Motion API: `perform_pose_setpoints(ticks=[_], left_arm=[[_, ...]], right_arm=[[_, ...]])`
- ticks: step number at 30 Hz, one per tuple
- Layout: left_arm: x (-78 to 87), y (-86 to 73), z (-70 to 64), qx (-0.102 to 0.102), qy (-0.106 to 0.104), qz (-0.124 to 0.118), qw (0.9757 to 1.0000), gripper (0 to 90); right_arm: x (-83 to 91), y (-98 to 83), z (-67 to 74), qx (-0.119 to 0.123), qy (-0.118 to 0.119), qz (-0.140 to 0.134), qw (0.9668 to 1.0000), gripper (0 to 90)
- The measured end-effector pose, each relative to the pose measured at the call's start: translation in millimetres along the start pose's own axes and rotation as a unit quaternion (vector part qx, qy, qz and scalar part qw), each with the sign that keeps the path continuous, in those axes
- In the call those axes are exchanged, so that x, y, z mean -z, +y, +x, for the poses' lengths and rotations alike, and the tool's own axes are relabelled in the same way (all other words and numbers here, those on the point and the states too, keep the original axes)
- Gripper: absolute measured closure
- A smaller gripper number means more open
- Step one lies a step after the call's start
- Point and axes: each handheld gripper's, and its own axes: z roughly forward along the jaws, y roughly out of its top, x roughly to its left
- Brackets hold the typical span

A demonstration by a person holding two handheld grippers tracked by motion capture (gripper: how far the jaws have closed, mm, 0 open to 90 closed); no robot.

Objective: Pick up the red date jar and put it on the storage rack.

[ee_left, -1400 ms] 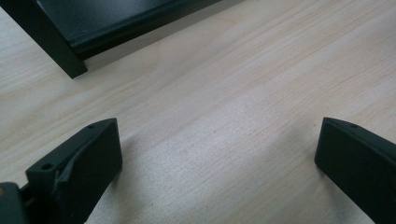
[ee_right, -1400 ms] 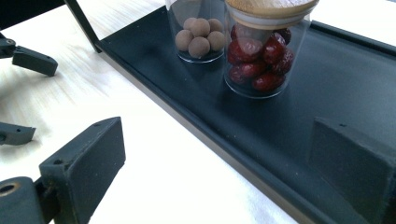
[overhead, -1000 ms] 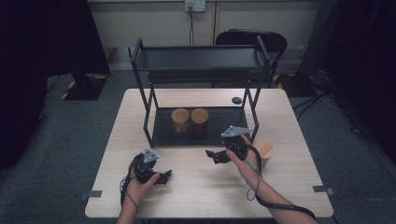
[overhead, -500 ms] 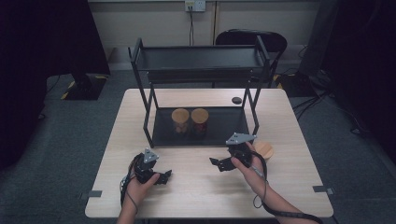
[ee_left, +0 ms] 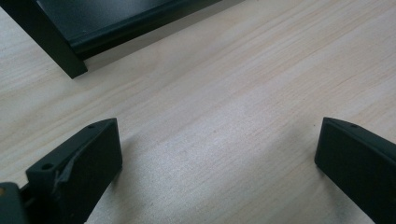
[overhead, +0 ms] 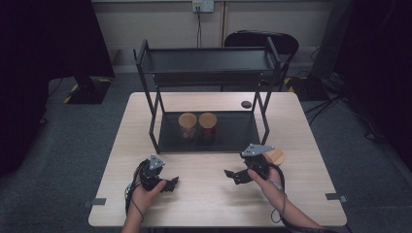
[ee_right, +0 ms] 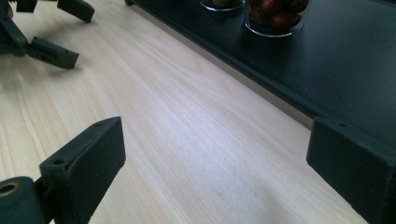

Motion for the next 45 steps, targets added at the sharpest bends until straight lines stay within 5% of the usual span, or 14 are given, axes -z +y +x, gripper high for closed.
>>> perform_pose_setpoints(ticks=[19,36,45], left_arm=[[0.0,0.0,0.0,0.000,0.000,0.000,1.0000,0.3],[0.0,0.0,0.0,0.000,0.000,0.000,1.0000,0.3],[0.0,0.0,0.0,0.000,0.000,0.000,1.0000,0.3]], right_arm=[[13.8,-22.4,4.6,0.012,0.021,0.009,0.9997,4.4],[26.5,-37.0,4.9,0.030,0.075,0.018,0.9966,4.0],[35.3,-48.4,2.2,0.032,0.078,0.024,0.9961,3.9]])
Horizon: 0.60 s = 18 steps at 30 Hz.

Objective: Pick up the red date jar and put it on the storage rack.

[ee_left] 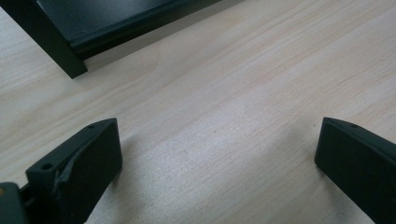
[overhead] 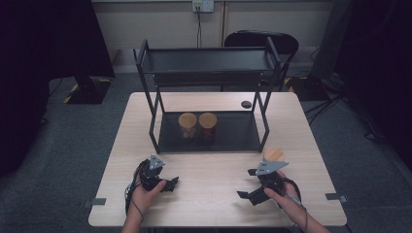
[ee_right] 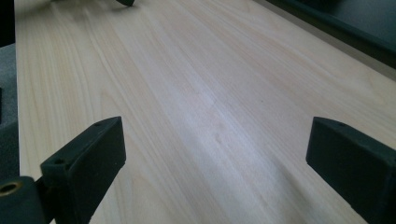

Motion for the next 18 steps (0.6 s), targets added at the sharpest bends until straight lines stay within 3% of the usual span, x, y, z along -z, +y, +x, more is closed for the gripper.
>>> perform_pose_setpoints(ticks=[18], left_arm=[[0.0,0.0,0.0,0.000,0.000,0.000,1.0000,0.3]], right_arm=[[22.8,-16.5,-6.3,-0.005,0.002,0.002,1.0000,4.0]])
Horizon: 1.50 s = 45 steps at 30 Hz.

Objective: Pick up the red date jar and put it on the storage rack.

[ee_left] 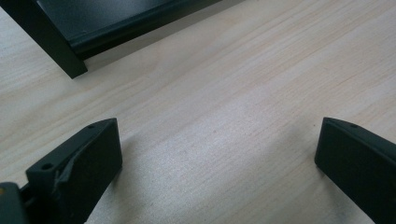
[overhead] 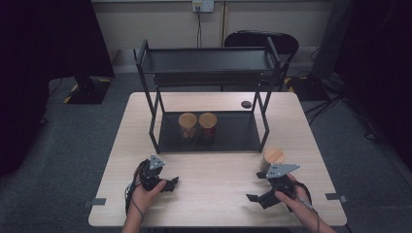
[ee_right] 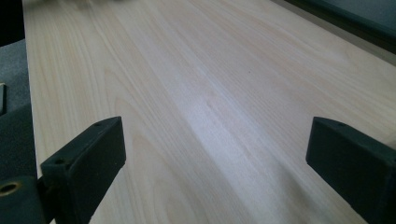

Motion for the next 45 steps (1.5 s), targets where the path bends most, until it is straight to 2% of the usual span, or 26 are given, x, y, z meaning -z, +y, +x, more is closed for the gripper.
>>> perform_pose_setpoints(ticks=[12,32,43,45], left_arm=[[0.0,0.0,0.0,0.000,0.000,0.000,1.0000,0.3],[0.0,0.0,0.0,0.000,0.000,0.000,1.0000,0.3],[0.0,0.0,0.0,0.000,0.000,0.000,1.0000,0.3],[0.0,0.0,0.0,0.000,0.000,0.000,1.0000,0.3]], right_arm=[[8.8,-5.8,-1.2,0.000,-0.002,-0.001,1.0000,4.0],[32.0,-22.3,-9.8,-0.005,-0.040,0.005,0.9992,3.9],[38.0,-28.9,-13.0,-0.011,-0.054,0.015,0.9983,4.0],[39.8,-29.7,-14.2,-0.010,-0.063,0.016,0.9978,4.0]])
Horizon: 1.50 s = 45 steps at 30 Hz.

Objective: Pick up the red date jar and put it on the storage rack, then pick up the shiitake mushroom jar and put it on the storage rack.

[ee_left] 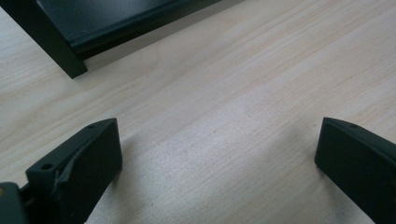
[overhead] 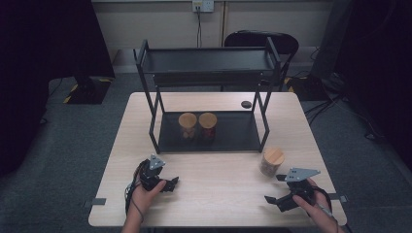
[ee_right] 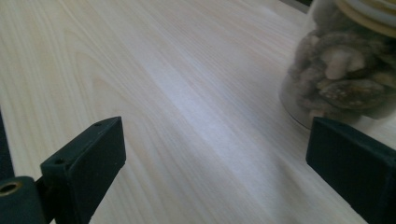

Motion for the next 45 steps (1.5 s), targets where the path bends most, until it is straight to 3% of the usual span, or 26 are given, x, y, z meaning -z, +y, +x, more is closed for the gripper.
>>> perform_pose_setpoints(ticks=[7,12,21,32,45], left_arm=[[0.0,0.0,0.0,0.000,0.000,0.000,1.0000,0.3],[0.0,0.0,0.0,0.000,0.000,0.000,1.0000,0.3],[0.0,0.0,0.0,0.000,0.000,0.000,1.0000,0.3],[0.0,0.0,0.0,0.000,0.000,0.000,1.0000,0.3],[0.0,0.0,0.0,0.000,0.000,0.000,1.0000,0.3]], right_arm=[[5.4,-3.4,-5.2,-0.003,-0.013,0.001,0.9999,4.0],[8.5,-4.8,-8.1,-0.006,-0.037,0.002,0.9993,4.0],[10.9,-4.6,-11.3,-0.016,-0.050,-0.004,0.9986,4.0],[13.9,-9.7,-18.3,-0.049,-0.086,-0.006,0.9951,2.3],[13.5,-7.5,-23.2,-0.061,-0.096,-0.011,0.9935,2.0]])
